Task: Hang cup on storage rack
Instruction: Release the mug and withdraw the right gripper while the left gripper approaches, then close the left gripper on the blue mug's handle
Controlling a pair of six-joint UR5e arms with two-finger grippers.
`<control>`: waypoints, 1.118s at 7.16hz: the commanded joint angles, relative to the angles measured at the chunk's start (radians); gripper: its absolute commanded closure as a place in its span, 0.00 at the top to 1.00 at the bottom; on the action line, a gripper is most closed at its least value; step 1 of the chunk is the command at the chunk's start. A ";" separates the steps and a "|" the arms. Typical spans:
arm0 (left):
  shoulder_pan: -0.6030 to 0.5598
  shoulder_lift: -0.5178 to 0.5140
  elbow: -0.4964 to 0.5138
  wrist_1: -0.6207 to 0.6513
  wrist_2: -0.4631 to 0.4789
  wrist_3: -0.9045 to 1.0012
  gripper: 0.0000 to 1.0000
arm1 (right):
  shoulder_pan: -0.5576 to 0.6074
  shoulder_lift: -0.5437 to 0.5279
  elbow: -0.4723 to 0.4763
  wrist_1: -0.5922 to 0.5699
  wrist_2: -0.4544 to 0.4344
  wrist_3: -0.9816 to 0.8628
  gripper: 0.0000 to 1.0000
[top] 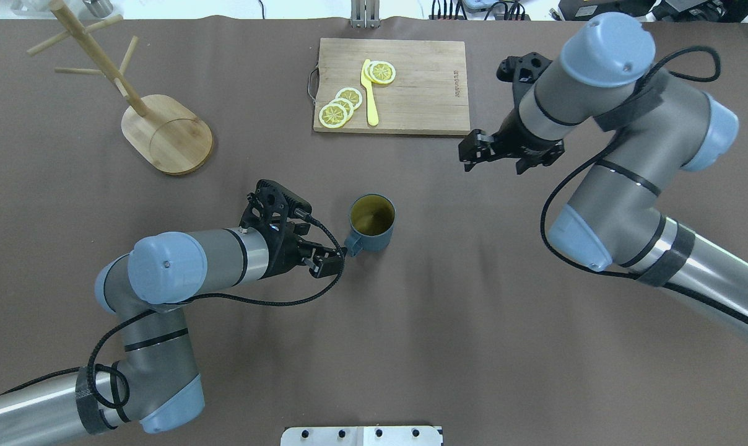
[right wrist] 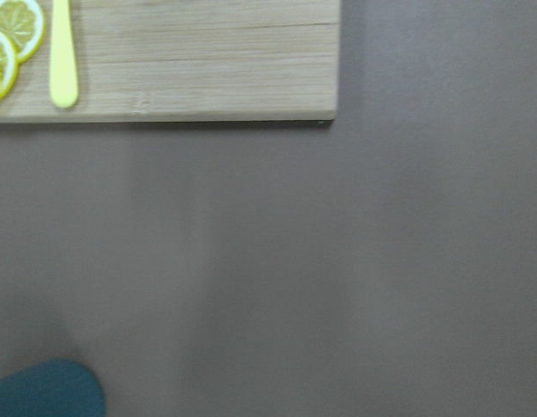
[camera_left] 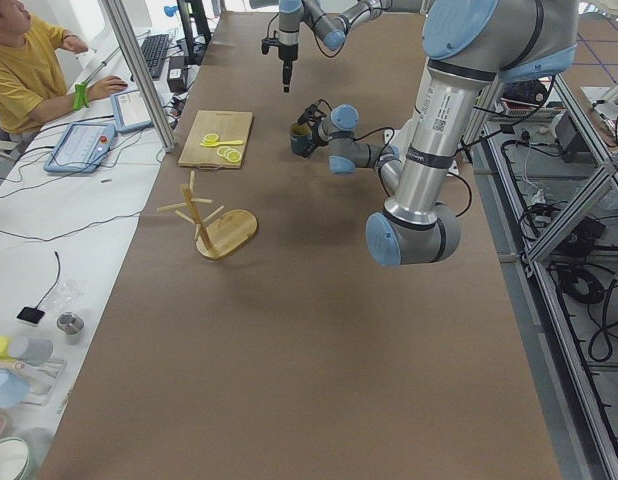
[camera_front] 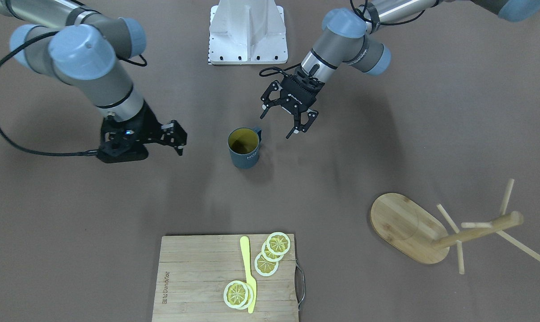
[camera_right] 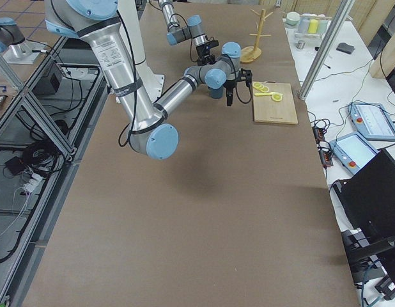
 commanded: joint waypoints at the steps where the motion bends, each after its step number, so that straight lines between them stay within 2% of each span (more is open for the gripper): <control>1: 0.048 -0.009 0.011 0.001 0.074 0.030 0.92 | 0.057 -0.065 -0.005 0.000 0.017 -0.113 1.00; 3: 0.062 -0.017 0.036 0.001 0.099 0.031 0.92 | 0.067 -0.082 -0.005 0.000 0.013 -0.116 1.00; 5: 0.091 -0.051 0.079 0.000 0.200 0.032 0.92 | 0.077 -0.102 -0.008 0.001 0.010 -0.150 1.00; 8: 0.091 -0.077 0.128 0.000 0.225 0.041 0.91 | 0.081 -0.129 -0.002 0.013 0.003 -0.152 1.00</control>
